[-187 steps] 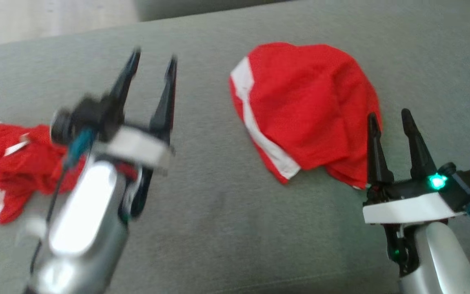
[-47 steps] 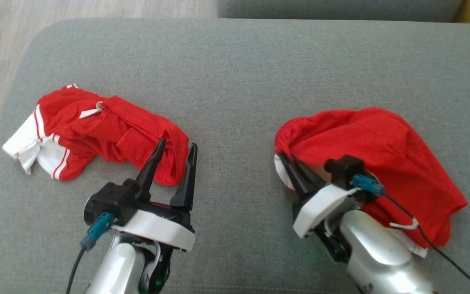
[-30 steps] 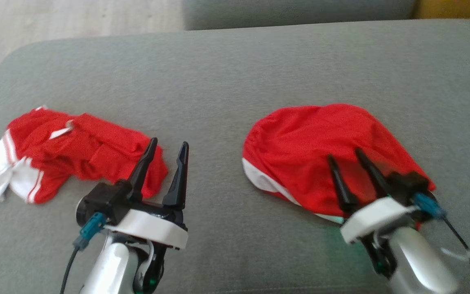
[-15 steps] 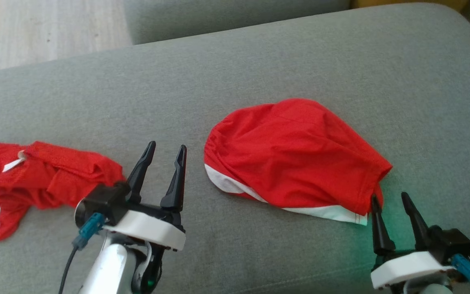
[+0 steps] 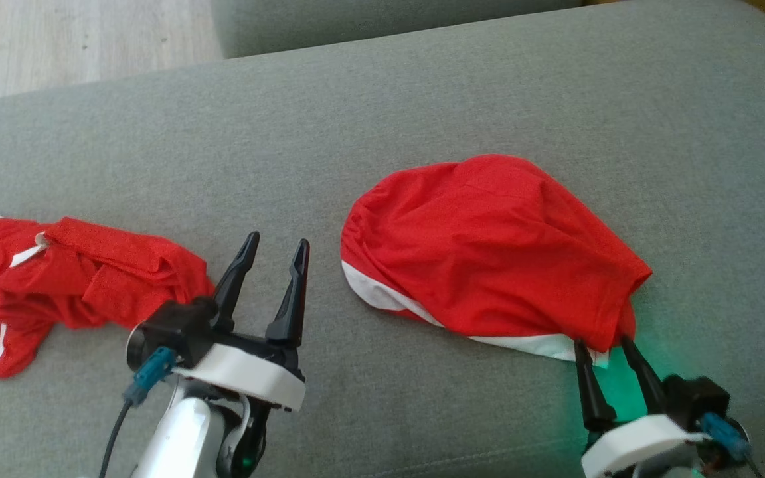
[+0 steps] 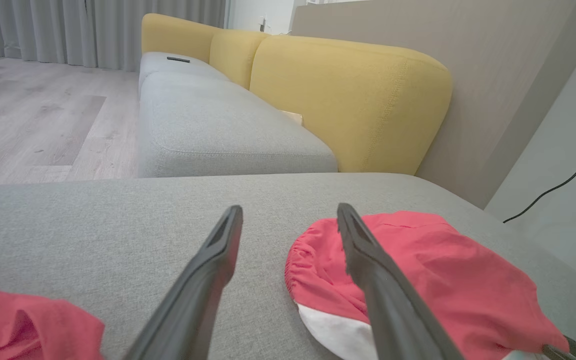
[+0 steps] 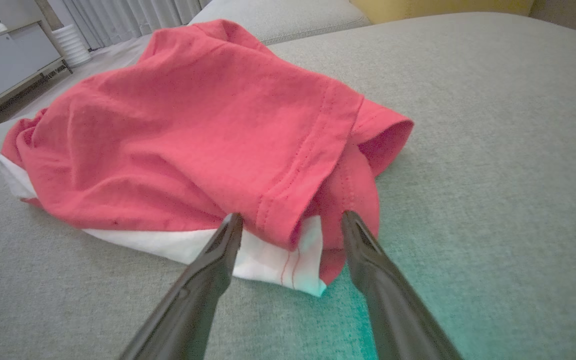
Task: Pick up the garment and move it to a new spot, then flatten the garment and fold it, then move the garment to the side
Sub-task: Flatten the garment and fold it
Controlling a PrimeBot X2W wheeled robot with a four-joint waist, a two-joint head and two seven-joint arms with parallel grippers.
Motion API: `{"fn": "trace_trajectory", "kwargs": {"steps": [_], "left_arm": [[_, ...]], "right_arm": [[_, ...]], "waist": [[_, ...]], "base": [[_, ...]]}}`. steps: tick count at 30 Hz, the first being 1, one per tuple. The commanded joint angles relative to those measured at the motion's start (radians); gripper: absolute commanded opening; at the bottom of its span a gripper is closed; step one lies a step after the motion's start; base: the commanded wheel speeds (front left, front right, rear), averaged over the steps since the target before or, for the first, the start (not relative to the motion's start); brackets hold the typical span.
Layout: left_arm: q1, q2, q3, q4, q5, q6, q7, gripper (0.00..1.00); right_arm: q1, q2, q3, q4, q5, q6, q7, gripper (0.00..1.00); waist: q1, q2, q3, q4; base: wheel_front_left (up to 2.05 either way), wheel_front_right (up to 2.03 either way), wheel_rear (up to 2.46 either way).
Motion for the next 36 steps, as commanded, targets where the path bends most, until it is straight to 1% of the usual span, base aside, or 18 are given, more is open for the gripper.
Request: {"fn": "trace_trajectory", "kwargs": {"steps": [1, 9, 10, 11, 14, 17, 21, 25, 29, 32, 36], "left_arm": [[-0.035, 0.001, 0.028, -0.028, 0.011, -0.007, -0.005, 1.0], [-0.052, 0.001, 0.034, -0.028, 0.015, -0.008, -0.005, 1.0], [-0.053, 0.001, 0.035, -0.027, 0.016, -0.008, -0.005, 1.0], [-0.054, 0.001, 0.036, -0.026, 0.017, -0.009, -0.005, 1.0], [-0.054, 0.001, 0.041, -0.024, 0.019, -0.009, -0.005, 1.0], [-0.055, 0.001, 0.047, -0.018, 0.024, -0.011, -0.005, 1.0], [-0.071, 0.001, 0.047, -0.011, 0.034, -0.017, -0.005, 1.0], [-0.098, 0.001, 0.026, 0.008, 0.045, -0.028, -0.005, 1.0], [-0.128, 0.001, -0.03, 0.059, 0.067, -0.044, -0.005, 1.0], [-0.151, 0.006, -0.098, 0.134, 0.092, -0.053, -0.005, 1.0], [-0.183, 0.024, -0.197, 0.231, 0.093, -0.058, -0.005, 1.0]], "right_arm": [[-0.049, -0.006, 0.03, -0.009, -0.004, -0.001, -0.008, 1.0], [-0.107, -0.006, 0.048, 0.09, -0.003, -0.001, 0.0, 1.0], [-0.113, -0.006, 0.051, 0.098, 0.0, -0.001, 0.0, 0.57], [-0.118, -0.006, 0.051, 0.102, 0.0, -0.001, -0.002, 0.0], [-0.125, -0.006, 0.045, 0.099, 0.003, -0.001, -0.005, 0.0], [-0.125, -0.006, 0.017, 0.076, 0.003, -0.001, -0.008, 0.0], [-0.122, -0.006, -0.047, 0.03, -0.009, -0.001, -0.01, 0.0], [-0.119, -0.005, -0.112, -0.007, -0.02, -0.001, -0.011, 0.0], [-0.131, -0.005, -0.153, -0.025, -0.008, -0.001, -0.011, 0.0], [-0.144, -0.005, -0.161, -0.035, -0.005, -0.001, -0.006, 0.0], [-0.151, -0.005, -0.172, -0.035, -0.008, -0.001, 0.005, 0.0]], "waist": [[0.0, 0.0, 0.003, 0.005], [0.0, 0.0, 0.02, 0.029], [0.0, 0.0, 0.021, 0.03], [0.0, 0.0, 0.022, 0.031], [0.0, 0.0, 0.024, 0.03], [0.0, 0.0, 0.026, 0.022], [0.0, 0.0, 0.036, 0.004], [0.0, 0.0, 0.051, -0.013], [0.0, 0.0, 0.067, -0.027], [0.0, 0.0, 0.077, -0.036], [0.0, 0.0, 0.087, -0.041]], "base": [[0.0, 0.0, 0.0], [0.0, 0.0, 0.0], [0.0, 0.0, 0.0], [0.0, 0.0, 0.0], [0.0, 0.0, 0.0], [0.0, 0.0, 0.0], [0.0, 0.0, 0.0], [0.0, 0.0, 0.0], [0.0, 0.0, 0.0], [0.0, 0.0, 0.0], [0.0, 0.0, 0.0]]}}
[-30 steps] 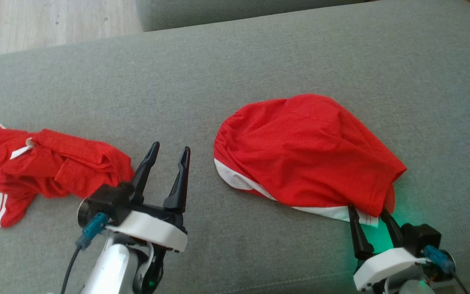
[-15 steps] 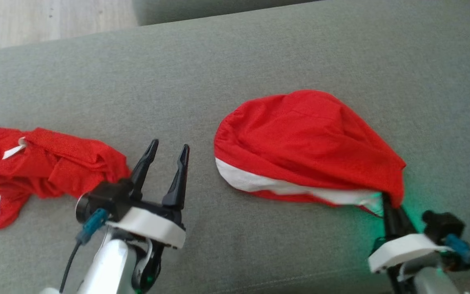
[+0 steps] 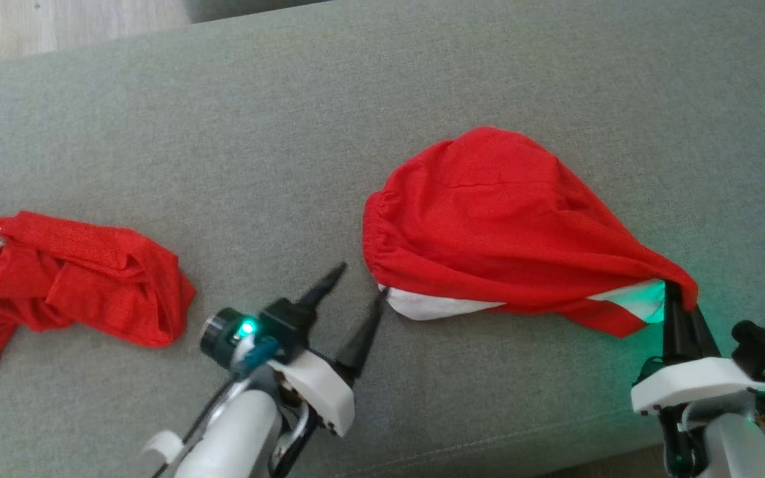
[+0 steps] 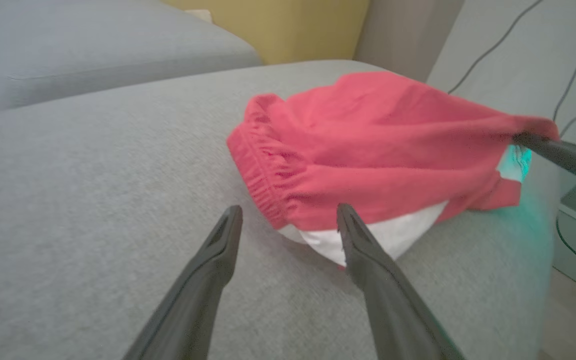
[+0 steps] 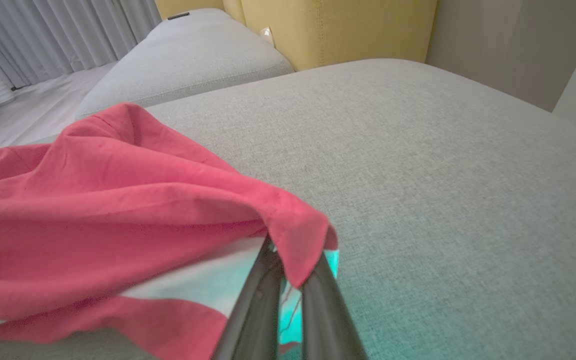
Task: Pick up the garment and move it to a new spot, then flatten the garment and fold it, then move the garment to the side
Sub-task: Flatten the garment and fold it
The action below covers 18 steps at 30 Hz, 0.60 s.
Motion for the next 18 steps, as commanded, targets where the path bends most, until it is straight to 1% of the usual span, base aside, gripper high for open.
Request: {"fn": "trace_trajectory", "kwargs": {"steps": [1, 4, 7, 13, 18], "left_arm": [[-0.055, 0.019, -0.014, -0.001, -0.005, -0.006, -0.005, 1.0], [-0.079, 0.032, -0.071, 0.038, -0.034, -0.006, -0.005, 1.0], [-0.104, 0.036, -0.105, 0.071, -0.057, -0.006, -0.005, 1.0], [-0.163, 0.032, -0.181, 0.152, -0.088, -0.006, -0.005, 1.0], [-0.2, 0.029, -0.227, 0.177, -0.12, -0.006, -0.005, 1.0]], "right_arm": [[-0.025, -0.005, 0.009, -0.03, -0.004, -0.001, 0.001, 0.0], [-0.028, -0.005, -0.014, -0.025, -0.01, -0.001, 0.001, 0.0], [-0.033, -0.005, -0.028, -0.018, -0.01, -0.001, 0.001, 0.0], [-0.049, -0.005, -0.022, -0.008, -0.014, -0.001, 0.003, 0.0], [-0.064, -0.005, -0.013, -0.004, -0.013, -0.001, 0.002, 0.0]], "waist": [[-0.0001, 0.0, 0.005, -0.002], [-0.0001, 0.0, 0.01, -0.003], [-0.0001, 0.0, 0.015, -0.005], [-0.0001, 0.0, 0.027, -0.018], [-0.0001, 0.0, 0.038, -0.029]], "base": [[0.0, 0.0, 0.0], [0.0, 0.0, 0.0], [0.0, 0.0, 0.0], [0.0, 0.0, 0.0], [0.0, 0.0, 0.0]]}}
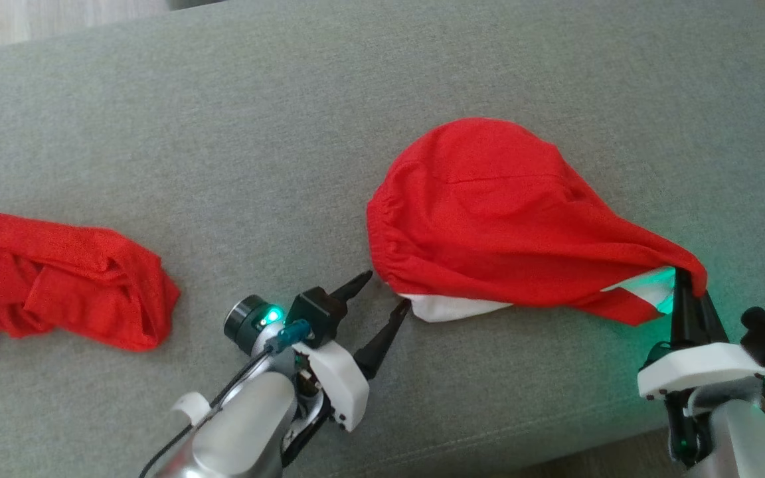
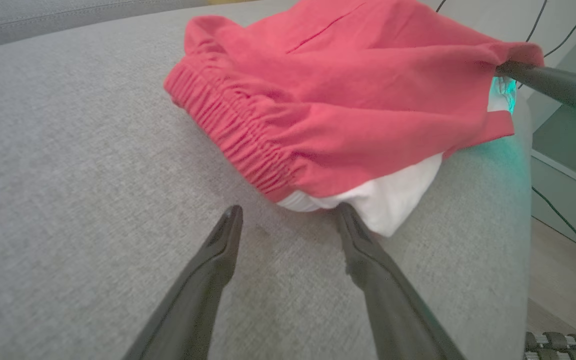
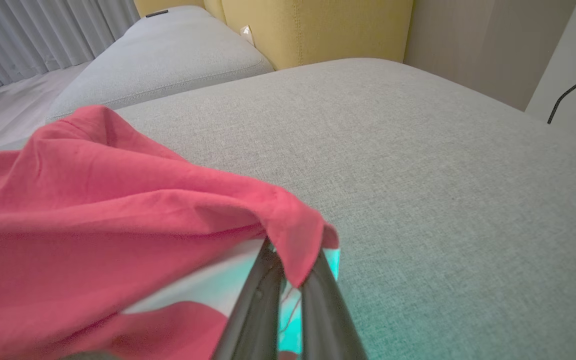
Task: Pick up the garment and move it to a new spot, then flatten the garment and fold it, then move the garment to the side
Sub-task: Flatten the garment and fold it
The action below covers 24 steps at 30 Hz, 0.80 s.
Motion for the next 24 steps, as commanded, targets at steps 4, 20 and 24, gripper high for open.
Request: {"fn": "trace_trajectory", "kwargs": {"steps": [4, 20, 24], "left_arm": [[-0.05, 0.0, 0.014, -0.037, -0.039, -0.006, -0.005, 1.0], [-0.09, -0.003, -0.022, -0.063, -0.113, -0.006, -0.005, 1.0], [-0.096, -0.005, -0.027, -0.079, -0.119, -0.006, -0.005, 0.87]], "right_arm": [[-0.029, -0.006, 0.032, -0.021, -0.004, -0.001, -0.004, 0.0], [-0.043, -0.006, 0.062, -0.011, -0.005, -0.001, -0.009, 0.0], [-0.046, -0.006, 0.068, -0.008, -0.006, -0.001, -0.011, 0.0]], "waist": [[-0.0001, 0.0, 0.006, -0.008], [-0.0001, 0.0, 0.021, -0.025], [-0.0001, 0.0, 0.026, -0.024]], "base": [[0.0, 0.0, 0.0], [0.0, 0.0, 0.0], [0.0, 0.0, 0.0]]}}
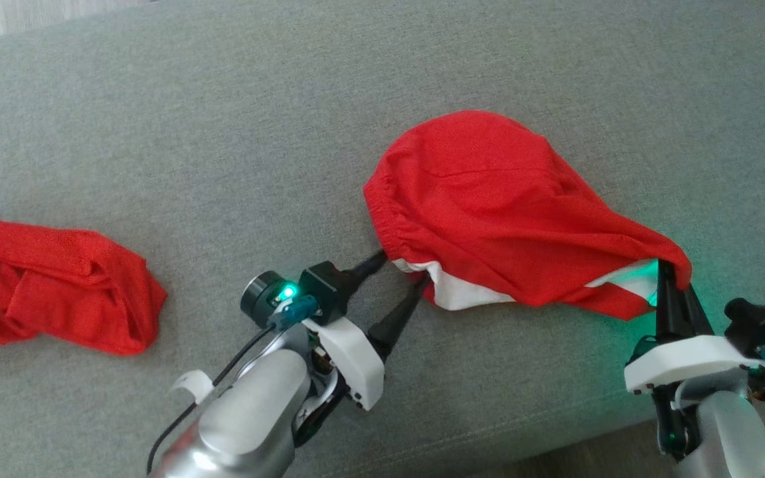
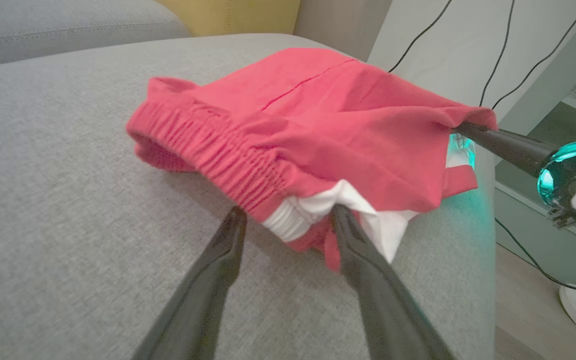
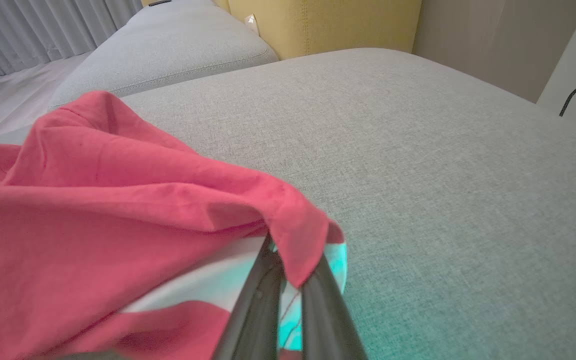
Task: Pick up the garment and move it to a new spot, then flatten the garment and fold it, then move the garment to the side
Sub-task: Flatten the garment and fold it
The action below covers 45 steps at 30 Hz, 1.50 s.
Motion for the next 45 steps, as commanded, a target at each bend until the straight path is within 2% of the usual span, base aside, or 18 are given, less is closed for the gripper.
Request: {"fn": "trace_trajectory", "kwargs": {"steps": [1, 2, 3, 12, 17, 21, 33, 38, 45], "left_arm": [[-0.036, -0.001, 0.021, -0.038, -0.008, -0.006, -0.005, 0.42], [-0.037, 0.001, 0.022, -0.047, -0.005, -0.006, -0.005, 0.14], [-0.037, 0.002, 0.028, -0.056, -0.002, -0.006, -0.005, 0.0], [0.0, 0.022, 0.084, -0.112, 0.032, -0.006, -0.005, 0.0], [0.03, 0.072, 0.128, -0.154, 0.06, -0.006, -0.005, 0.0], [0.025, 0.128, 0.156, -0.187, 0.07, -0.006, -0.005, 0.0], [-0.135, 0.268, 0.199, -0.238, 0.024, -0.006, 0.002, 0.0], [-0.175, 0.295, 0.249, -0.258, 0.002, 0.017, 0.008, 0.0], [-0.106, 0.326, 0.247, -0.351, -0.03, 0.03, 0.064, 0.0]], "right_arm": [[-0.022, -0.006, 0.024, -0.021, -0.006, -0.001, -0.011, 0.0], [-0.022, -0.006, 0.025, -0.02, -0.006, -0.001, -0.011, 0.0], [-0.022, -0.006, 0.025, -0.019, -0.006, -0.001, -0.012, 0.0], [-0.024, -0.006, 0.02, -0.035, -0.034, -0.001, -0.015, 0.0], [-0.042, -0.011, 0.035, -0.093, -0.068, -0.001, -0.008, 0.0], [-0.07, -0.049, 0.059, -0.16, -0.066, -0.001, 0.028, 0.0], [-0.263, -0.208, 0.2, -0.34, 0.081, -0.001, 0.188, 0.0], [-0.321, -0.211, 0.212, -0.374, 0.163, -0.001, 0.246, 0.0], [-0.232, -0.206, 0.223, -0.465, 0.205, -0.001, 0.342, 0.0]], "waist": [[0.0, 0.0, 0.0, 0.001], [0.0, 0.0, 0.0, 0.001], [0.0, 0.0, 0.001, 0.003], [0.0, 0.0, -0.037, 0.03], [0.0, 0.0, -0.091, 0.051], [0.0, 0.0, -0.133, 0.069], [0.0, 0.0, -0.25, 0.113], [0.0, 0.0, -0.278, 0.121], [0.0, 0.0, -0.27, 0.129]], "base": [[0.0, 0.0, 0.0], [0.0, 0.0, 0.0], [0.0, 0.0, 0.0], [0.0, 0.0, 0.0], [0.0, 0.0, 0.0], [0.0, 0.0, 0.0], [0.0, 0.0, 0.0], [0.0, 0.0, 0.0], [0.0, 0.0, 0.0]]}}
